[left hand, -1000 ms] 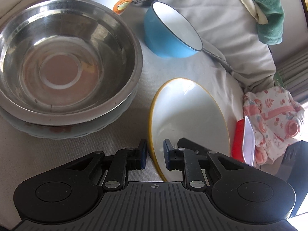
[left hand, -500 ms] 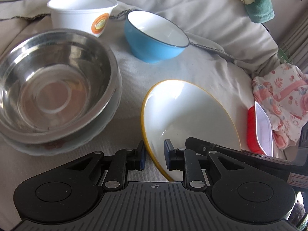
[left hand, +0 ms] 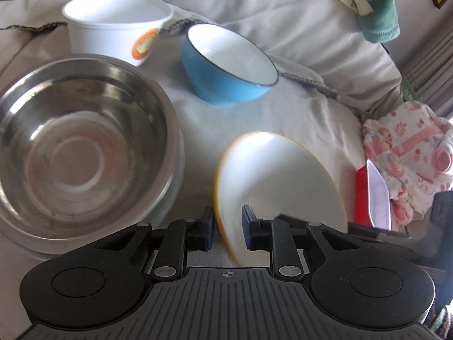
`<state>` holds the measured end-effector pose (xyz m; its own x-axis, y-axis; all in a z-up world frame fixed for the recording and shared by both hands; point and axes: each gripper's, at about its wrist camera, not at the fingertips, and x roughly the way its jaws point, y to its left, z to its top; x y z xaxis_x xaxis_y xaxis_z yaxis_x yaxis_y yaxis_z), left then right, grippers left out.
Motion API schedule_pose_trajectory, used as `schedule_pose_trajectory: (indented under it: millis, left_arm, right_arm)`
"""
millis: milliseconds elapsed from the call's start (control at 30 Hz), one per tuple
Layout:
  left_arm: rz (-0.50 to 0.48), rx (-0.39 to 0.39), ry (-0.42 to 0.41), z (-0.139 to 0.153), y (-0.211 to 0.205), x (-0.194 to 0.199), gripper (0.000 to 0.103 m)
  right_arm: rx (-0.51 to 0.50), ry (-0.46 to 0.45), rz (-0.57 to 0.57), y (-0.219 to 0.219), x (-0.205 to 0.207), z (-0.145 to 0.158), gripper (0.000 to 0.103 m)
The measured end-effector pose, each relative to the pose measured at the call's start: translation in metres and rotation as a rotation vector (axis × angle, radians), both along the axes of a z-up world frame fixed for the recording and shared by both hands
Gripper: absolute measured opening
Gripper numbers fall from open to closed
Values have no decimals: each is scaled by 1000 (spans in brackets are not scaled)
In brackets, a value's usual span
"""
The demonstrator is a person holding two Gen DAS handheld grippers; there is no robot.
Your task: Organize plates and bowls
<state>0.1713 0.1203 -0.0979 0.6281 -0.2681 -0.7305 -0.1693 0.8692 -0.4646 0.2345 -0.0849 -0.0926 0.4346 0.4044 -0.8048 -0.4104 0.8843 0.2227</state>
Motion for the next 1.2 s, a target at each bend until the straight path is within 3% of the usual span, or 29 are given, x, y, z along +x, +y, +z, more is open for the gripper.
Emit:
schedule_pose_trajectory:
  millis: [200, 333, 367, 433, 500, 567, 633, 700, 800, 867, 933, 1033, 1100, 1200]
  left_arm:
    - [9, -13, -59, 25, 16, 2, 23]
    - [44, -11, -106, 45, 32, 25, 23]
    - [61, 1, -101, 47, 37, 35, 23]
    - [93, 11, -93, 50, 46, 58, 24]
    - [126, -6, -107, 48, 57, 80, 24]
    - [156, -13, -104, 45, 65, 100, 24]
    - [171, 7, -95, 41, 68, 119, 24]
    - [175, 43, -64, 34, 69, 137, 24]
    - [168, 53, -31, 20, 68, 158, 24]
    - [155, 59, -16, 12, 66, 169, 24]
    - [131, 60, 11, 4, 62, 179, 24]
    - [112, 74, 30, -3, 56, 184, 26]
    - [101, 90, 29, -2, 53, 182, 27]
    - [73, 93, 55, 2, 47, 172, 31]
  right_arm:
    - [9, -10, 7, -13, 0, 6, 39]
    - [-15, -134, 17, -15, 4, 37, 40]
    - [-39, -176, 13, -14, 7, 45, 42]
    - [-100, -246, 14, -8, 18, 57, 60]
    - [-154, -274, -2, -1, 33, 62, 63]
    - [-170, -250, -25, 6, 55, 66, 66]
    - [-134, -185, -46, 12, 78, 68, 86]
    - [-81, -148, -61, 17, 91, 69, 87]
    - [-47, -171, 14, 33, 101, 68, 87]
    - [-59, -158, 29, 50, 114, 62, 84]
    - [-69, -115, 2, 65, 132, 52, 61]
    - [-46, -1, -3, 80, 160, 32, 40]
    - [-20, 61, 9, 85, 169, 20, 32]
    - [-29, 56, 16, 85, 165, 16, 31]
